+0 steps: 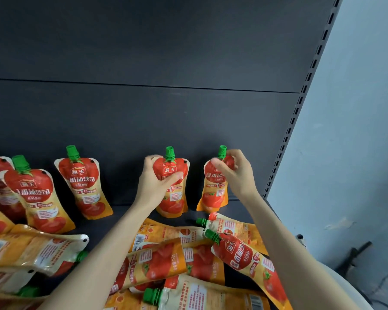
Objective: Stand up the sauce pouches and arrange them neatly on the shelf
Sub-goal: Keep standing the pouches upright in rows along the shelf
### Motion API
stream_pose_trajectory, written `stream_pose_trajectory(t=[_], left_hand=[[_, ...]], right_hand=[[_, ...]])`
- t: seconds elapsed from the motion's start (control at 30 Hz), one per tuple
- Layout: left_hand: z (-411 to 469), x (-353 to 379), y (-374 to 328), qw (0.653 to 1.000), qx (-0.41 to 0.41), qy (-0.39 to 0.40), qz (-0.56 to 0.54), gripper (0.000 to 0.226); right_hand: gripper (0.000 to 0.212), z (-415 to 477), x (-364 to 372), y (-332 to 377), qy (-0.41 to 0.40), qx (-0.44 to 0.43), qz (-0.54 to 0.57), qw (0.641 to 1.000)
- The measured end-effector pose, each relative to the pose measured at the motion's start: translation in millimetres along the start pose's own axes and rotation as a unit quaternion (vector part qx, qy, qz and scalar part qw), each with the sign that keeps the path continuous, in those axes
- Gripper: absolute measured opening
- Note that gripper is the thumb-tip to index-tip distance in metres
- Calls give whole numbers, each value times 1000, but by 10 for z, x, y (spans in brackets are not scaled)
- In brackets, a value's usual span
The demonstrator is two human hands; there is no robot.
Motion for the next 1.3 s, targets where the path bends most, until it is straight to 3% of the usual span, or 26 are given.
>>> stream_pose_trajectory(t=[0.07, 0.17, 0.27, 0.53, 0.77, 0.87, 1.07, 1.2, 1.3], left_hand=[[-49, 96, 221, 998, -43, 47, 16, 65], [-77, 159, 411, 992, -77, 97, 25, 58], [-72, 141, 394, 993, -72, 90, 18, 50], [-99, 158, 393, 993, -75, 93, 26, 56], [-193, -72, 426, 985, -98, 55, 132, 62], [-415, -205, 336, 981, -69, 29, 179, 55], [-1042, -21, 63, 968, -6, 114, 224, 31], [-1469, -44, -86, 938, 31, 77, 337, 45], [-1698, 47, -46, 919, 14, 65, 388, 64]], right_hand=[[46, -97, 102, -239, 47, 37, 19, 998], [53, -223, 239, -435, 94, 49, 3, 994], [47, -224, 265, -424, 88, 45, 0, 995], [50, -254, 280, -393, 78, 46, -14, 996], [48, -417, 129, -332, 59, 64, -68, 994], [39, -587, -24, -246, 51, 55, -100, 992], [23, -1038, -212, -130, 85, 42, -123, 988], [26, -1379, -265, -193, 153, 39, -193, 968], [29, -1602, -322, -279, 183, 10, -262, 948]])
Point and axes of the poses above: each hand's wrist, its own z-axis towards the middle knuckle, its own x-axis out of the palm, y = z × x, the point moved 9 cm from there along z, towards the middle knuckle, and after that the axes turned 3 degrees about y, right-handed, at the moved point
